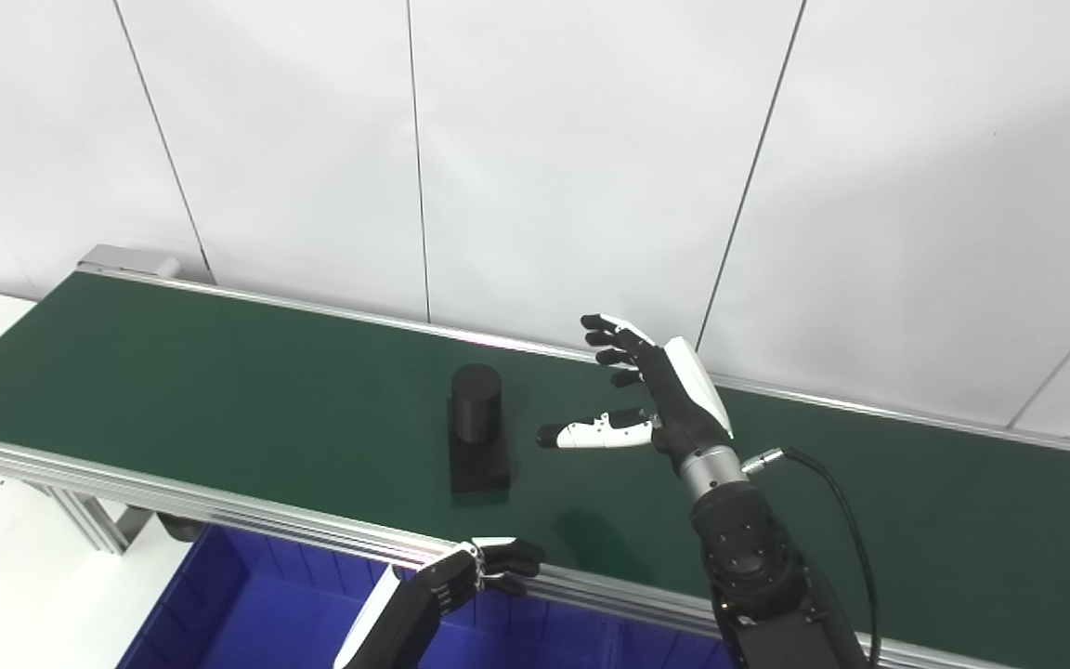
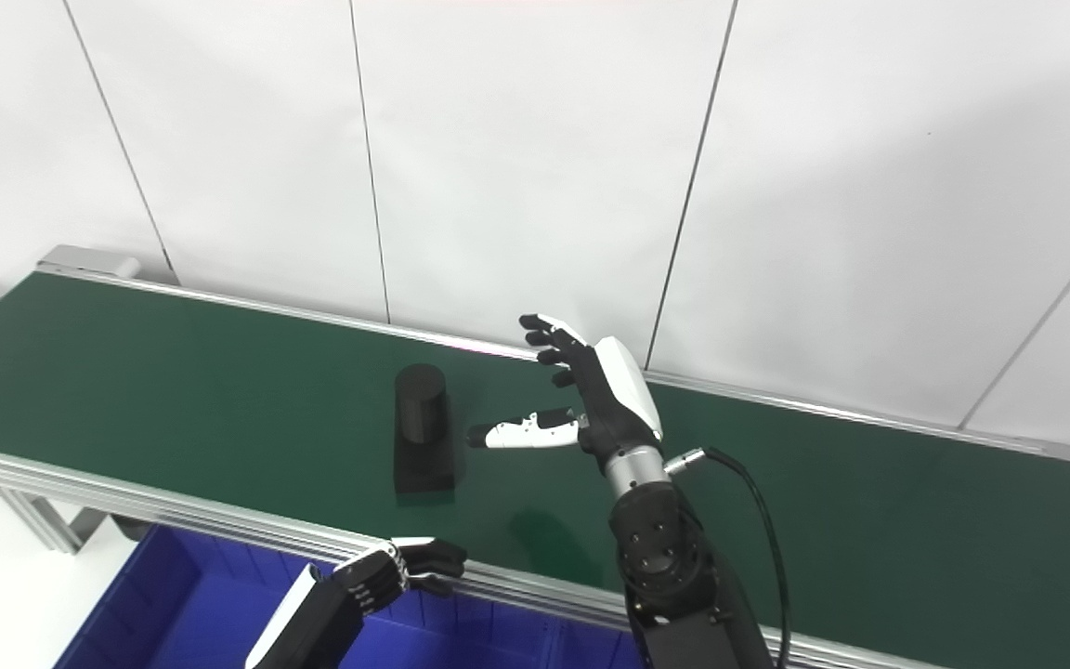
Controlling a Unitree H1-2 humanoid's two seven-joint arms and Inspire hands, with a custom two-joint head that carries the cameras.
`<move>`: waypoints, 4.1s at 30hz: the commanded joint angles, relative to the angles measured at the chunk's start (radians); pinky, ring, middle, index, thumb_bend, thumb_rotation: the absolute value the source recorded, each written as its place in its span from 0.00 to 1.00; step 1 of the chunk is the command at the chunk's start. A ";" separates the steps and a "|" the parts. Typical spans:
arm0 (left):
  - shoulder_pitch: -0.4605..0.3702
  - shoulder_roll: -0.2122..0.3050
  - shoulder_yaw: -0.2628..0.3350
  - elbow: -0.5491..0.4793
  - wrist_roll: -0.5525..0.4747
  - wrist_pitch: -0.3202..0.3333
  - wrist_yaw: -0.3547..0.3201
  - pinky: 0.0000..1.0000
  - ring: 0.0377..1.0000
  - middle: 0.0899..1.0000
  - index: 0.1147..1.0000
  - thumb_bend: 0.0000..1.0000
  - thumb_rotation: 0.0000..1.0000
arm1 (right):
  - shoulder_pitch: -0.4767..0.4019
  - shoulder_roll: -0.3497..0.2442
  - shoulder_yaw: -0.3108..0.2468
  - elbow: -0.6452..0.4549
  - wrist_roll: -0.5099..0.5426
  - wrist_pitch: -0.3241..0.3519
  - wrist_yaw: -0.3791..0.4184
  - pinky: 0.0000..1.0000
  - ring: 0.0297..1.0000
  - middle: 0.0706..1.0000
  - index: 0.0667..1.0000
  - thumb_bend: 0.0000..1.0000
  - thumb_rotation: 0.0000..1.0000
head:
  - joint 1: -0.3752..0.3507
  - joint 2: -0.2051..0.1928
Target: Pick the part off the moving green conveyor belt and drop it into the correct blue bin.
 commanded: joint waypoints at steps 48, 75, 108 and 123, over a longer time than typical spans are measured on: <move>0.064 0.043 0.020 -0.077 -0.097 -0.040 -0.064 0.73 0.77 0.77 0.72 0.98 0.27 | -0.155 0.105 0.030 0.342 -0.018 -0.096 -0.152 0.73 0.80 0.84 0.85 0.81 0.16 | -0.115 0.049; 0.062 -0.001 0.120 -0.066 -0.159 -0.041 -0.207 0.84 0.83 0.82 0.79 0.95 0.31 | -0.135 0.120 0.002 0.469 -0.028 -0.159 -0.408 0.42 0.41 0.49 0.47 0.51 0.00 | -0.228 0.090; 0.010 -0.015 0.152 -0.064 -0.151 -0.041 -0.261 0.81 0.82 0.83 0.80 0.95 0.32 | 0.196 0.070 -0.070 -0.236 -0.056 -0.088 -0.398 0.42 0.41 0.53 0.40 0.49 0.00 | -0.279 0.125; -0.001 0.007 0.102 -0.086 -0.191 -0.036 -0.247 0.89 0.86 0.83 0.82 0.92 0.36 | 0.490 0.064 -0.055 -0.650 -0.111 0.021 -0.230 0.41 0.43 0.52 0.40 0.49 0.00 | -0.320 0.206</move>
